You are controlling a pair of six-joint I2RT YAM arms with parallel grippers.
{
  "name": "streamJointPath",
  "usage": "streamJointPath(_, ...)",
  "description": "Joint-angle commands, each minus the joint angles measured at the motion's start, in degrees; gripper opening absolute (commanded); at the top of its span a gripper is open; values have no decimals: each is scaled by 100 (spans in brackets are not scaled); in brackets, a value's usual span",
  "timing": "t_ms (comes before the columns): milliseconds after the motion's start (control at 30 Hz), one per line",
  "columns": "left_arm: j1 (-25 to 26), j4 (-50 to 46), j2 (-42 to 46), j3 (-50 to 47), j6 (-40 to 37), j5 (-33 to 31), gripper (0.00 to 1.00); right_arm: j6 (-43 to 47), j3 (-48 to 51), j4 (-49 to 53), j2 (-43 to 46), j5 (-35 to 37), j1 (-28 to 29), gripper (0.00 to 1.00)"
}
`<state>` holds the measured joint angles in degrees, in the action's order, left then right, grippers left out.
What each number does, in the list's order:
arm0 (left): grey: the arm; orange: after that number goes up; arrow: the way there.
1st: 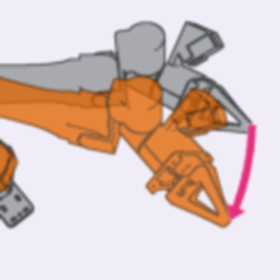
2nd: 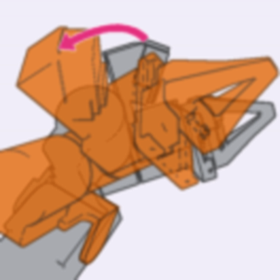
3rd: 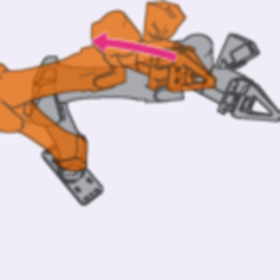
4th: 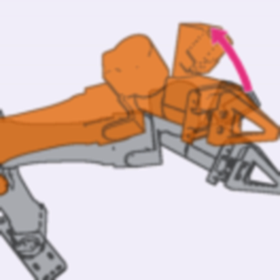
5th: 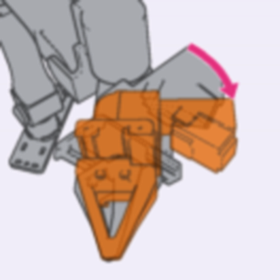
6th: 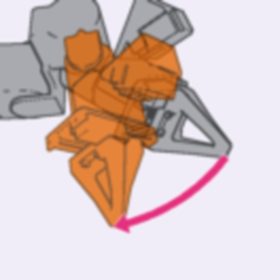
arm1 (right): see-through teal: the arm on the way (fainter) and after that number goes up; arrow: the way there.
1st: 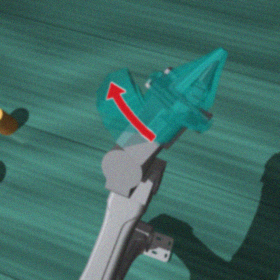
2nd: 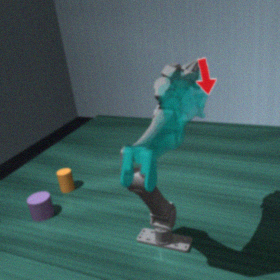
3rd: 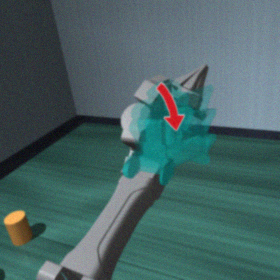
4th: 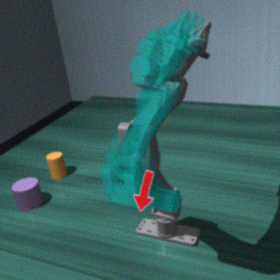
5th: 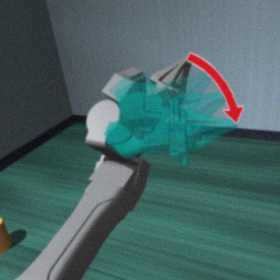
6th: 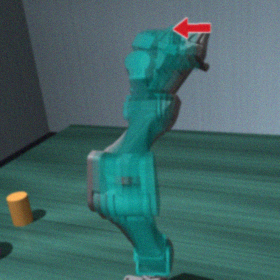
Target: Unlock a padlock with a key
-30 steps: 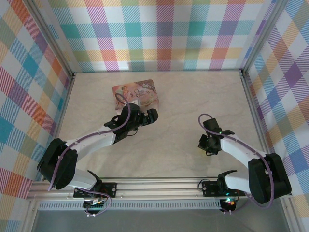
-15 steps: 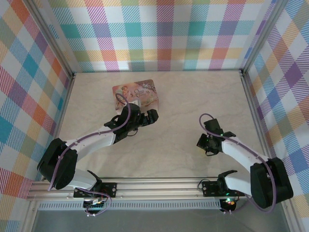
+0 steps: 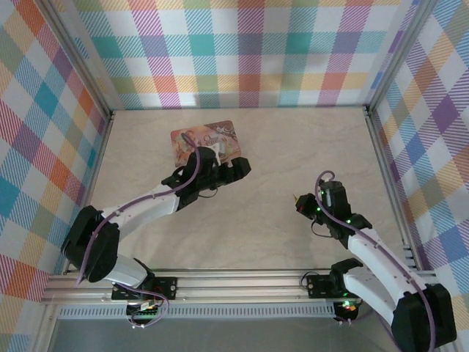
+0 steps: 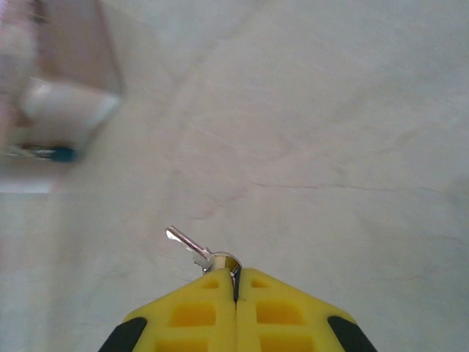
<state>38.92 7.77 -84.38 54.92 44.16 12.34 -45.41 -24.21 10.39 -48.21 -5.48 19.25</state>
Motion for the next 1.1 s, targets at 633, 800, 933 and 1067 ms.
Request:
streamJointPath(633, 1207, -66, -1093, 1496, -409, 575, 58, -767, -339, -1294, 583, -112, 895, 0)
streamJointPath(800, 1241, -56, -1175, 1544, -409, 611, 47, -799, -341, -1364, 587, -85, 983, 0)
streamJointPath(933, 1244, -56, -1203, 1548, -408, 595, 34, -775, -374, -1399, 545, -85, 1024, 0)
streamJointPath(1067, 1250, -99, -1199, 1553, -417, 581, 21, -801, -365, -1450, 507, -85, 1055, 0)
